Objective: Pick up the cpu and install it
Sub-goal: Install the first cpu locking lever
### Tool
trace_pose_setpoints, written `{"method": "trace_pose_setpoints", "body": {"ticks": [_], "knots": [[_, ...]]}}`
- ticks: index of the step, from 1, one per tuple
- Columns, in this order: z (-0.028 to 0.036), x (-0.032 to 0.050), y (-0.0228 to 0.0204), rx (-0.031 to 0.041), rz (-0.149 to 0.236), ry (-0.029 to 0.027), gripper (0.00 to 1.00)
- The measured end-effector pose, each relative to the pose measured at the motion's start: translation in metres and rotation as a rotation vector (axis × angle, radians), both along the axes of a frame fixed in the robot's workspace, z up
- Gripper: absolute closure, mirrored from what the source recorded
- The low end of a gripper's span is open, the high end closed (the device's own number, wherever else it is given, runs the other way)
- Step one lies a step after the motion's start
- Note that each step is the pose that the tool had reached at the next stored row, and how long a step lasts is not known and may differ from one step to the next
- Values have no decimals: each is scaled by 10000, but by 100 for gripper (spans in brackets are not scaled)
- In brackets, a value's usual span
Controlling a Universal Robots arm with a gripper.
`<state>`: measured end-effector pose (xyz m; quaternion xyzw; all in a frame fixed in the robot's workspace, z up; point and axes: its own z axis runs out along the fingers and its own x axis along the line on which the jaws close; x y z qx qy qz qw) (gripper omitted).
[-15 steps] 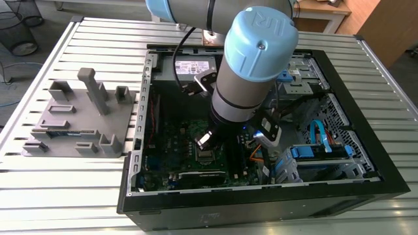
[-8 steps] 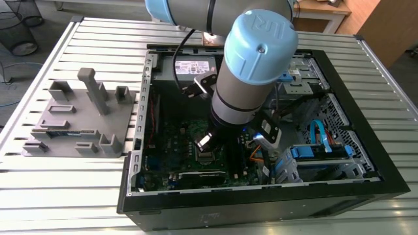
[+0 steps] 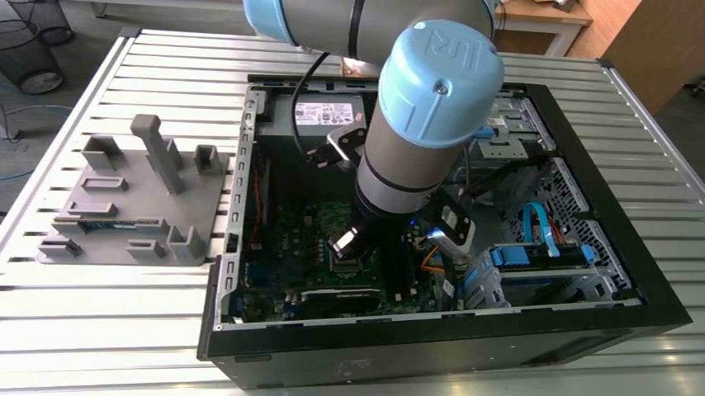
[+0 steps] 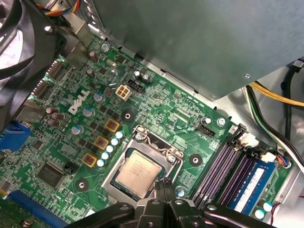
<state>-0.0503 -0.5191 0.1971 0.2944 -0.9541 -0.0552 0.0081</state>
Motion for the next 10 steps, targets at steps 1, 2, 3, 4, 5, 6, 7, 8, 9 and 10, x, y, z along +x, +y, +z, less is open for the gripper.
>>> {"method": "trace_pose_setpoints", "body": {"ticks": [1, 2, 3, 4, 5, 6, 7, 8, 9, 10], "knots": [[-3, 0, -4, 0, 0, 0, 89], [-6, 0, -8, 0, 0, 0, 89], [-8, 0, -12, -1, 0, -1, 89], [-12, 0, -14, 0, 0, -2, 89], [-15, 0, -15, 0, 0, -3, 89], [-19, 0, -17, 0, 0, -4, 89], [-23, 0, -18, -1, 0, -5, 89], [-27, 0, -20, -1, -1, -5, 89], [-32, 0, -21, -1, 0, -6, 89], [-36, 0, -24, -1, 0, -6, 89]]}}
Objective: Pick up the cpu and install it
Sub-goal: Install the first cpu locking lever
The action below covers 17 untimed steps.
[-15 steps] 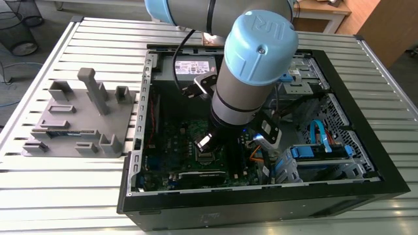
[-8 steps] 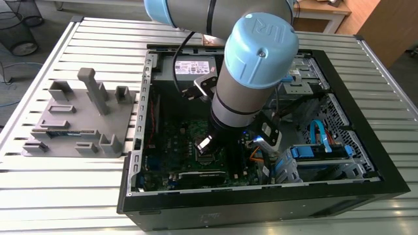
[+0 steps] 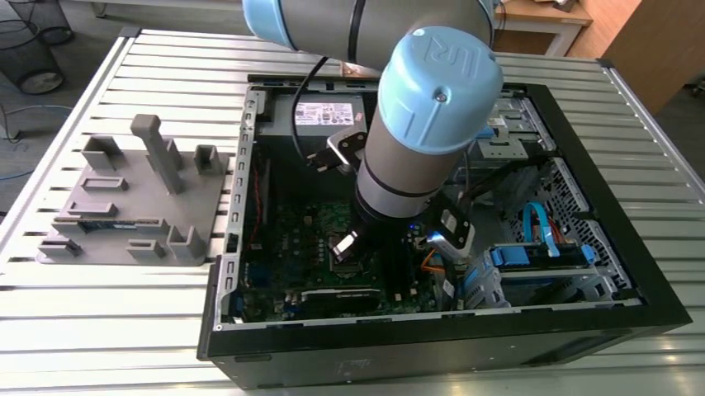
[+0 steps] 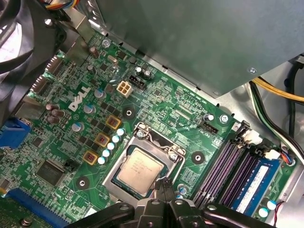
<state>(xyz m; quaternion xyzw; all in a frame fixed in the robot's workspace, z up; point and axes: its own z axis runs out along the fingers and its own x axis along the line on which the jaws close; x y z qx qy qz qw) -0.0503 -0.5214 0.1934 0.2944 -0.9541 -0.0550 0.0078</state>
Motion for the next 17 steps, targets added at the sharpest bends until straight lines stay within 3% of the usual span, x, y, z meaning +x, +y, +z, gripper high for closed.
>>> {"method": "trace_pose_setpoints", "body": {"ticks": [17], "knots": [[-30, 4, -7, -2, 104, -3, 89]]}}
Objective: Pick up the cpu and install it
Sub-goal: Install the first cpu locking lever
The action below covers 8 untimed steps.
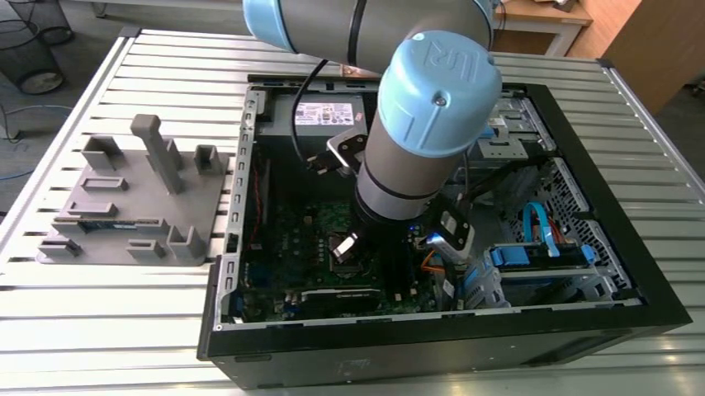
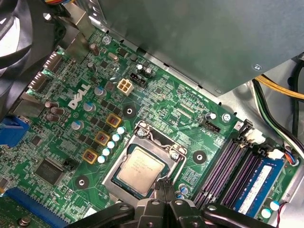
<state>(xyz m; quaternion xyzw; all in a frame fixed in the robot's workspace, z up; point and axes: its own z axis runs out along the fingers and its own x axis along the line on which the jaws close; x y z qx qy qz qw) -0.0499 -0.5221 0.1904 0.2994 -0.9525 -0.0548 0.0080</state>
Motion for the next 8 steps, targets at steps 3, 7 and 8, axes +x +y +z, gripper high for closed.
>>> {"method": "trace_pose_setpoints", "body": {"ticks": [3, 7, 8], "knots": [[-2, 1, 0, 1, 85, -1, 89], [-4, 1, -4, 4, 88, -1, 89], [-4, 2, -5, 4, 92, -1, 89]]}}
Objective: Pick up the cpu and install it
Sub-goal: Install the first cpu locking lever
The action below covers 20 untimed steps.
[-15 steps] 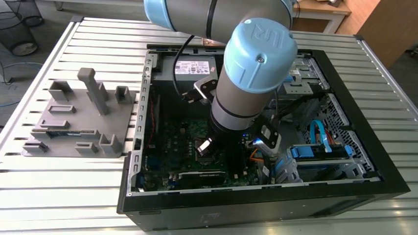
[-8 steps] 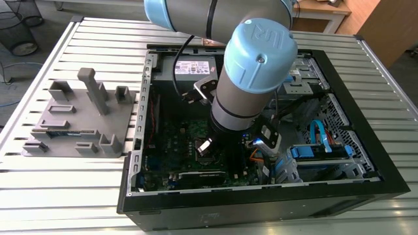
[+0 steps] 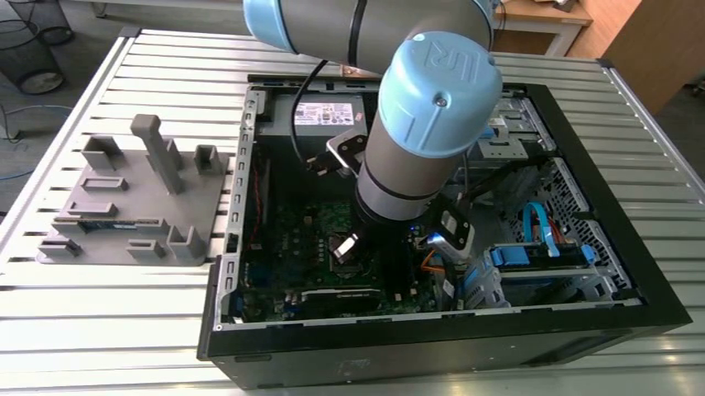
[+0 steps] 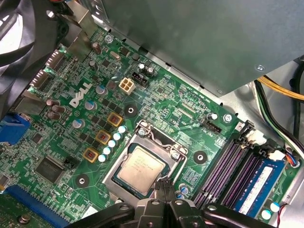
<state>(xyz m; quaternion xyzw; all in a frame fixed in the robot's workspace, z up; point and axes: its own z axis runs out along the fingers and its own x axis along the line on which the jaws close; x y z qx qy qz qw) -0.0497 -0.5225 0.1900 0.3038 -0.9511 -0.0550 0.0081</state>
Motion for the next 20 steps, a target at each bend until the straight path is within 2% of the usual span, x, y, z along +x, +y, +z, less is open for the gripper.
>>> {"method": "trace_pose_setpoints", "body": {"ticks": [11, 20], "knots": [[-6, 21, -4, -2, 317, 0, 89], [-5, 21, -36, -4, 550, 0, 89]]}}
